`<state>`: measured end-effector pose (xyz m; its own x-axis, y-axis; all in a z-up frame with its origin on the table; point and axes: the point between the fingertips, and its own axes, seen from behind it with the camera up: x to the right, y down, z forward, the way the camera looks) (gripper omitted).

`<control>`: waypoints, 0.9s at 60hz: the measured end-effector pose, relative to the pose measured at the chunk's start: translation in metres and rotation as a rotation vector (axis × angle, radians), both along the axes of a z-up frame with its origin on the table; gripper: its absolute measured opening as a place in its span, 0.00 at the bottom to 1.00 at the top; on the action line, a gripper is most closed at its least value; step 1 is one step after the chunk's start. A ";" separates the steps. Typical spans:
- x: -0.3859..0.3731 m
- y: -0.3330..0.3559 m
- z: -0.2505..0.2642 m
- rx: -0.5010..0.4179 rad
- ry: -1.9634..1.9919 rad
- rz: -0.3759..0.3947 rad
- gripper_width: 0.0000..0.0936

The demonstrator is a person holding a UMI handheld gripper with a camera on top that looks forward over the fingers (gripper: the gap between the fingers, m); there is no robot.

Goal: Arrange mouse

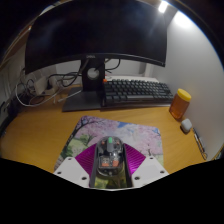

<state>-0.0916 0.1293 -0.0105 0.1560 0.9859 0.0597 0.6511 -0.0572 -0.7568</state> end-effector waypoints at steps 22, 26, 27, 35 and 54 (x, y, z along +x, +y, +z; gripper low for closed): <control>0.016 -0.012 0.025 -0.001 -0.014 0.004 0.91; 0.027 -0.037 0.051 -0.004 -0.024 0.026 0.92; 0.030 -0.044 0.058 -0.001 -0.021 0.031 0.92; 0.061 -0.097 0.108 -0.036 -0.052 0.046 0.90; 0.126 -0.168 0.181 -0.038 -0.069 0.100 0.91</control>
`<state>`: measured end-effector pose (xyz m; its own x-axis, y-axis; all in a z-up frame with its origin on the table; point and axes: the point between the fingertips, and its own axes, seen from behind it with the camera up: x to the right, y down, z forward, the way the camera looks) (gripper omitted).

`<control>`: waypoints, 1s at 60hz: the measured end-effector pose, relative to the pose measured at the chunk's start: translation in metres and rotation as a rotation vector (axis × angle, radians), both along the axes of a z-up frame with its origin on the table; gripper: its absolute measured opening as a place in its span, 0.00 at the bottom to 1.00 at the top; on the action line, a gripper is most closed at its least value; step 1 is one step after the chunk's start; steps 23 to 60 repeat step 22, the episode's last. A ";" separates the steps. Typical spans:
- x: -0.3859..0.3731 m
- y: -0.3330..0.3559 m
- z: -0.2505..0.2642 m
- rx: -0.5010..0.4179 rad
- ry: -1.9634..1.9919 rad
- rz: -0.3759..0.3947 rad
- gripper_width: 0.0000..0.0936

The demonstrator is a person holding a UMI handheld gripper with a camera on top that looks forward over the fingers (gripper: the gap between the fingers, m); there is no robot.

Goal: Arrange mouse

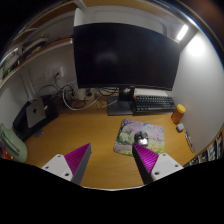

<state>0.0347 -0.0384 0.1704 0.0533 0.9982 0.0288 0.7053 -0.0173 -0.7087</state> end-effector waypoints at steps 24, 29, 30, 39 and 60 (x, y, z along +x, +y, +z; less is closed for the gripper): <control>0.030 -0.026 -0.004 -0.027 -0.024 0.022 0.91; 0.030 -0.026 -0.004 -0.027 -0.024 0.022 0.91; 0.030 -0.026 -0.004 -0.027 -0.024 0.022 0.91; 0.030 -0.026 -0.004 -0.027 -0.024 0.022 0.91; 0.030 -0.026 -0.004 -0.027 -0.024 0.022 0.91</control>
